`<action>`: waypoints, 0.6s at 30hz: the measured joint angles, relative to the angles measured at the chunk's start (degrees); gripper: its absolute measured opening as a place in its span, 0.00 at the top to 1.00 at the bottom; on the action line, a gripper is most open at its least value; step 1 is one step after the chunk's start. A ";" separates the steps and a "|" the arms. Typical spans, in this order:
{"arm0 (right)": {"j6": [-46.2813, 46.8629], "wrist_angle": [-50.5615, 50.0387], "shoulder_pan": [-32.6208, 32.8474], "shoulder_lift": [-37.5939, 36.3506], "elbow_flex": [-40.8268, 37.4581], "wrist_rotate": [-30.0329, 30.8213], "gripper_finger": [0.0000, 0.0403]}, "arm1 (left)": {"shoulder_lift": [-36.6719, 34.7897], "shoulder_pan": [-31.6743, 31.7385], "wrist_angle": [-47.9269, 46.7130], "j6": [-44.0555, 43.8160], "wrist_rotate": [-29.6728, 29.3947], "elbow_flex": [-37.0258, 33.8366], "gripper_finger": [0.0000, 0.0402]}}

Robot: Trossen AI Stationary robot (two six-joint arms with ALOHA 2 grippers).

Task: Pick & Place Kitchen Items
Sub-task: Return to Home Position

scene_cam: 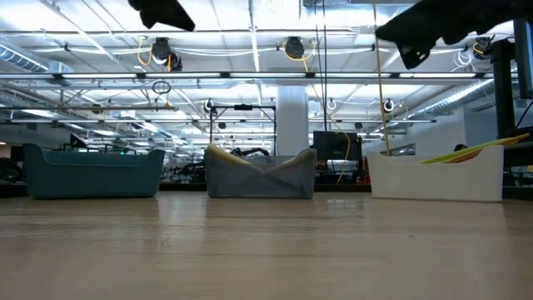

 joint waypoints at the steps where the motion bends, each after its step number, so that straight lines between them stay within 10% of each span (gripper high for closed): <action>1: -0.68 2.66 0.00 -1.46 -1.69 -1.25 0.98 | -1.11 0.00 0.97 -0.15 -0.02 -1.62 0.92; 18: 4.10 4.89 -6.18 -17.99 -13.69 -3.00 0.98 | -23.67 0.90 17.21 -1.24 -0.02 -27.89 0.92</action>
